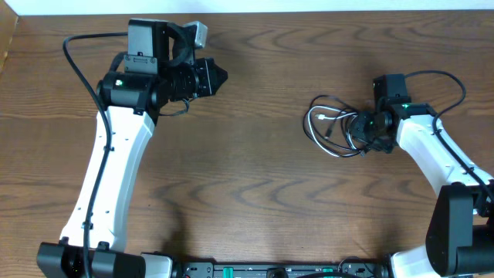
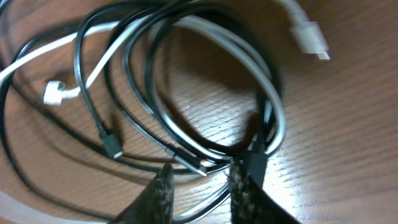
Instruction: Untangle cables
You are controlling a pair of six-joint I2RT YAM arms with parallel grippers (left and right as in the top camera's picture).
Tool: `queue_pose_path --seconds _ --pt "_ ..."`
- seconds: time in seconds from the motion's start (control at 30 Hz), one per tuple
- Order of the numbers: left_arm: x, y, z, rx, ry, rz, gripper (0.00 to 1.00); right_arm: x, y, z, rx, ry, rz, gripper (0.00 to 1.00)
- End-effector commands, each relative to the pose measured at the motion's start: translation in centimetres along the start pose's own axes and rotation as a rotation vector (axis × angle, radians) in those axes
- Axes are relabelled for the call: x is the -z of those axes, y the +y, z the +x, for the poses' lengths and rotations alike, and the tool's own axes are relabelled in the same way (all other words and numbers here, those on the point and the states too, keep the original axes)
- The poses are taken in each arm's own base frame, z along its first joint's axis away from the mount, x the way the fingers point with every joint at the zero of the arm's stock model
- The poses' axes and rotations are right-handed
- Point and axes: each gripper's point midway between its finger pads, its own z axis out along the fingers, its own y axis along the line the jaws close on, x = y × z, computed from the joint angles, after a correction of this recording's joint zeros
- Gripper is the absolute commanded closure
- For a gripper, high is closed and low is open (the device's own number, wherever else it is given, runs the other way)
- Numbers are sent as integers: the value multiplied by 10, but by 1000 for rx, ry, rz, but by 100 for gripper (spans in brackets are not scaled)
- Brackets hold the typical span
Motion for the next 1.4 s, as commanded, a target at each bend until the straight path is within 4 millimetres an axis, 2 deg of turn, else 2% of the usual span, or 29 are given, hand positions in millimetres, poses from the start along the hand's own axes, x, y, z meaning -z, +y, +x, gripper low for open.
queue_pose_path --seconds 0.0,0.07,0.17,0.33,0.4,0.5,0.6,0.83,0.9,1.0,1.1,1.2,1.37 --pt "-4 7 1 -18 10 -30 93 0 14 2 109 26 -77 66" --pt "-7 8 3 -15 19 -31 92 1 22 3 139 31 -120 61" --pt "-20 8 7 -17 49 -27 92 11 44 -3 201 23 -244 50" --pt "-64 -7 20 -67 112 9 58 53 60 -35 191 -59 -353 43" --pt "-84 -14 26 -91 136 29 51 71 59 -46 177 -94 -373 40" --pt "-116 -25 38 -118 172 57 47 92 51 -60 148 -134 -373 35" --pt "-150 -35 53 -141 207 83 46 105 38 -67 115 -161 -366 34" --pt "-228 -60 94 -202 255 144 46 103 13 -62 92 -121 -321 33" --pt "-246 -68 103 -236 247 167 39 102 10 -60 94 -111 -314 33" --pt "-272 -83 121 -293 241 214 35 102 9 -57 97 -100 -311 33" --pt "-286 -89 134 -344 240 223 35 101 8 -55 94 -91 -308 33" --pt "-295 -85 135 -376 208 156 36 101 8 -53 93 -84 -305 33" --pt "-305 -95 141 -573 160 150 38 101 7 -52 96 -81 -304 33"
